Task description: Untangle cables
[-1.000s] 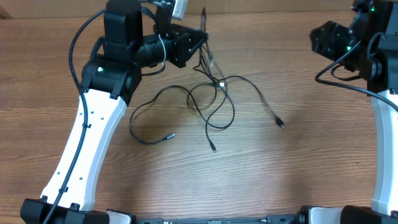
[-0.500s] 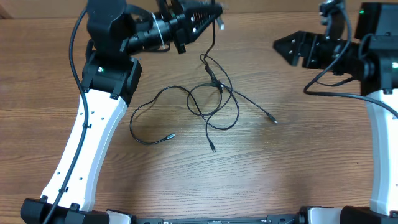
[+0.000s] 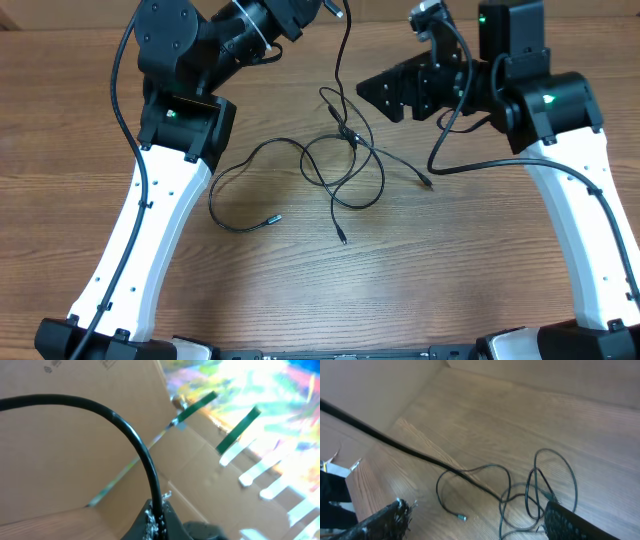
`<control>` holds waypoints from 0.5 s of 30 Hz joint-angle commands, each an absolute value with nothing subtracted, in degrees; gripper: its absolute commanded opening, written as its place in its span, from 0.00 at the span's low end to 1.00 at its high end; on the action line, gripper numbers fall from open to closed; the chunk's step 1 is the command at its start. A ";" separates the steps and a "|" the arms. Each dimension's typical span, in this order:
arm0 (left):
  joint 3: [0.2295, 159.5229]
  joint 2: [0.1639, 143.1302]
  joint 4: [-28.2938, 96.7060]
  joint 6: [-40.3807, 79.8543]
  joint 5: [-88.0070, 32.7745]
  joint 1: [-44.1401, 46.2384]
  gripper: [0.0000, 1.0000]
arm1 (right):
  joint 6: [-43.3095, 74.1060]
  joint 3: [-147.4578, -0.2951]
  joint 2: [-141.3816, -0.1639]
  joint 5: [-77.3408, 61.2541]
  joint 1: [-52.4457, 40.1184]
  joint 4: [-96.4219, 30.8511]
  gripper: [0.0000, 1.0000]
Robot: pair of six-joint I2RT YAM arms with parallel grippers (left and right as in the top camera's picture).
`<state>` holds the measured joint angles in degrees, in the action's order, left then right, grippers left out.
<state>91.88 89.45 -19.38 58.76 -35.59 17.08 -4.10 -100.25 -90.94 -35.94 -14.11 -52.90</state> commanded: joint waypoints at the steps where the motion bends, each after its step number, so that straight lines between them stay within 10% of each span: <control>1: 92.88 88.60 -21.76 71.53 -30.48 17.67 0.04 | -4.99 -100.44 -92.27 -35.70 -15.90 -50.54 0.85; 15: 92.88 88.60 -21.69 80.40 -25.21 17.72 0.04 | -4.99 -100.44 -94.32 -35.70 -21.02 -46.50 0.79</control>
